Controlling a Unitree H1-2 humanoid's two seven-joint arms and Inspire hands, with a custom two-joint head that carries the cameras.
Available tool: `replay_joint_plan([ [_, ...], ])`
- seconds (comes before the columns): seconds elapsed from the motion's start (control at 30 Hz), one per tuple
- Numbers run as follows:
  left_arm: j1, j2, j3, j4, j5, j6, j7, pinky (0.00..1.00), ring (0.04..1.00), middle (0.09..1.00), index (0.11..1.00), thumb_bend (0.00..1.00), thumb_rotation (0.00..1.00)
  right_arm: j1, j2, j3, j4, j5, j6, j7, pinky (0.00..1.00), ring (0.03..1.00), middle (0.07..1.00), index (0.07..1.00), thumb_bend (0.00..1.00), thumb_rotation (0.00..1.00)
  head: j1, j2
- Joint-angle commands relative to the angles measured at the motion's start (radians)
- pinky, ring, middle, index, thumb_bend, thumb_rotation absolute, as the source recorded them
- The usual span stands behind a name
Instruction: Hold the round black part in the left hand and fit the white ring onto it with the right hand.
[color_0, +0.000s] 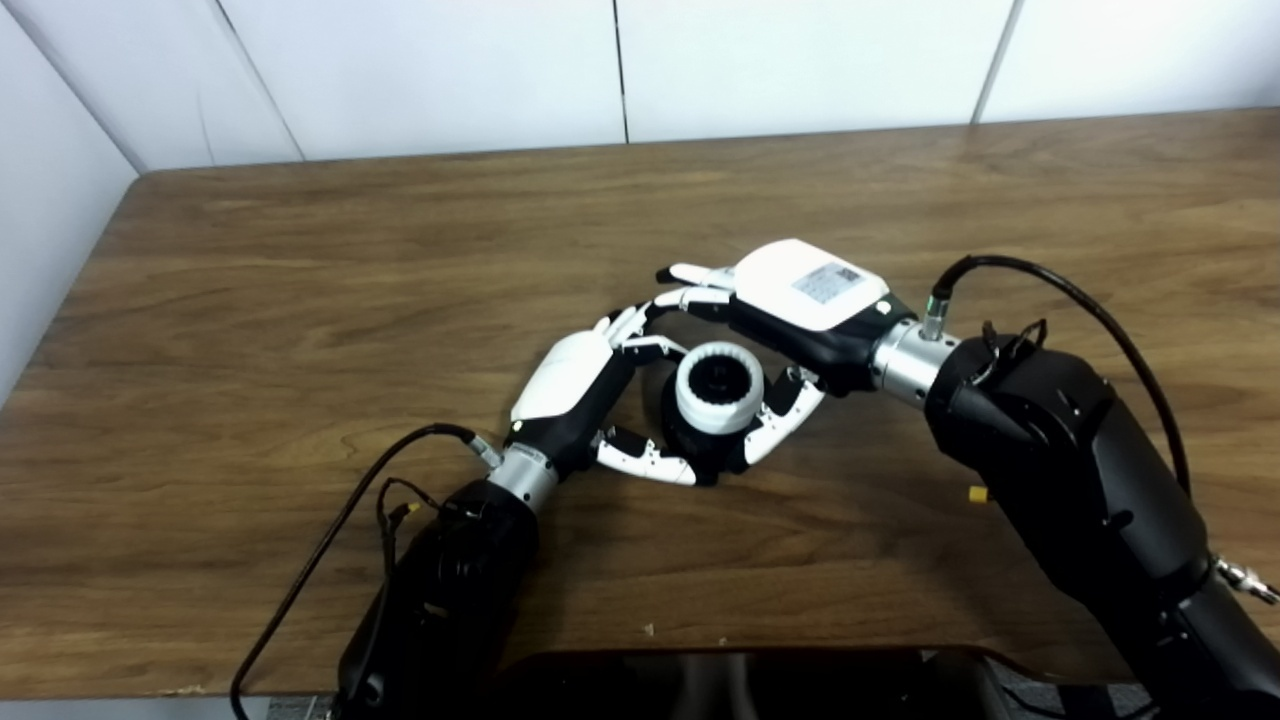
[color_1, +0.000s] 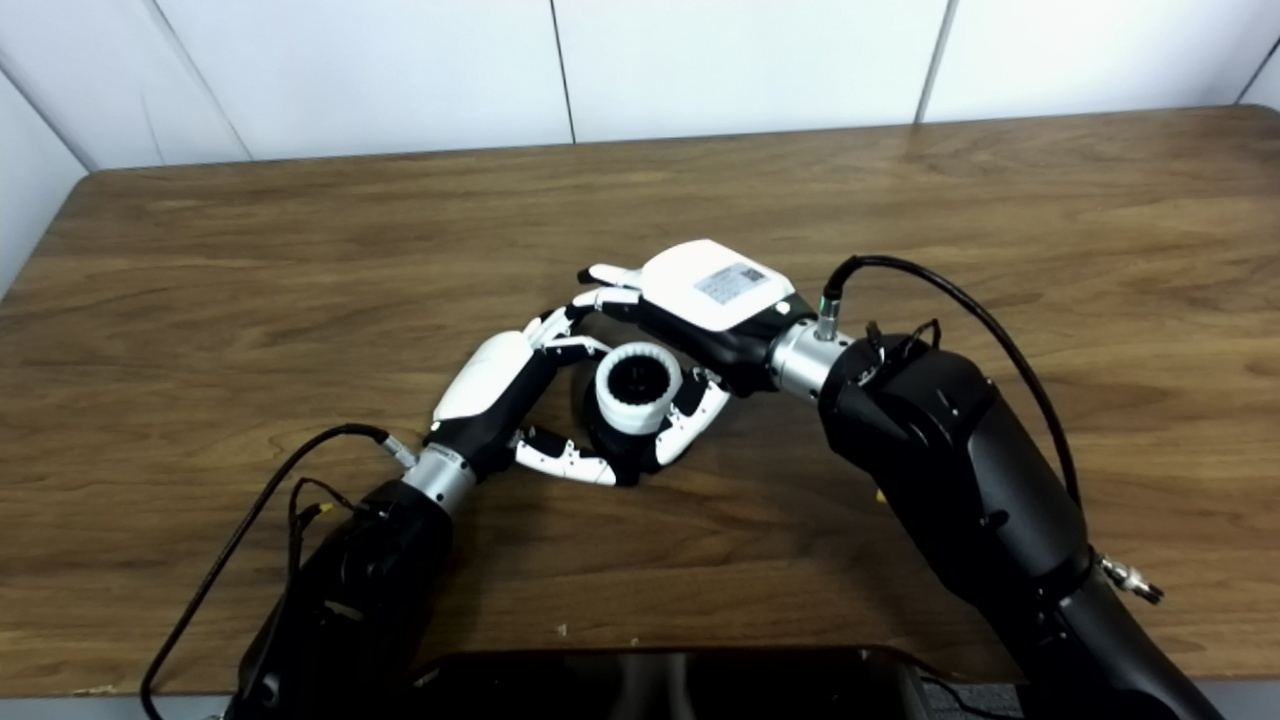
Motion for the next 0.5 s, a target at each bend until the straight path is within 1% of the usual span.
replay_joint_plan([
  [0.0,-0.012,0.004,0.001,-0.031,-0.001,-0.003,-0.001,1.00,1.000,1.000,0.625,0.97,0.36,-0.030,-0.004,-0.022,-0.036,0.005,0.001,-0.010,0.85,0.897,0.976,0.904,1.00,0.34,0.001,0.001],
  [0.13,-0.012,0.003,0.001,-0.030,0.002,-0.004,-0.001,1.00,1.000,1.000,0.626,0.97,0.36,-0.029,-0.006,-0.032,-0.041,0.014,0.010,0.002,0.86,0.904,0.982,0.919,1.00,0.35,0.001,0.001],
  [0.23,-0.013,0.004,0.002,-0.027,0.000,-0.004,-0.002,1.00,1.000,1.000,0.627,0.97,0.36,-0.027,-0.003,-0.045,-0.045,0.024,0.024,0.012,0.87,0.905,0.978,0.914,1.00,0.34,0.000,-0.002],
  [0.47,-0.012,0.005,0.002,-0.026,0.001,-0.007,-0.001,1.00,1.000,1.000,0.628,0.97,0.36,-0.011,-0.016,-0.090,-0.054,0.067,0.060,0.022,0.86,0.901,0.960,0.908,1.00,0.31,-0.001,-0.004],
])
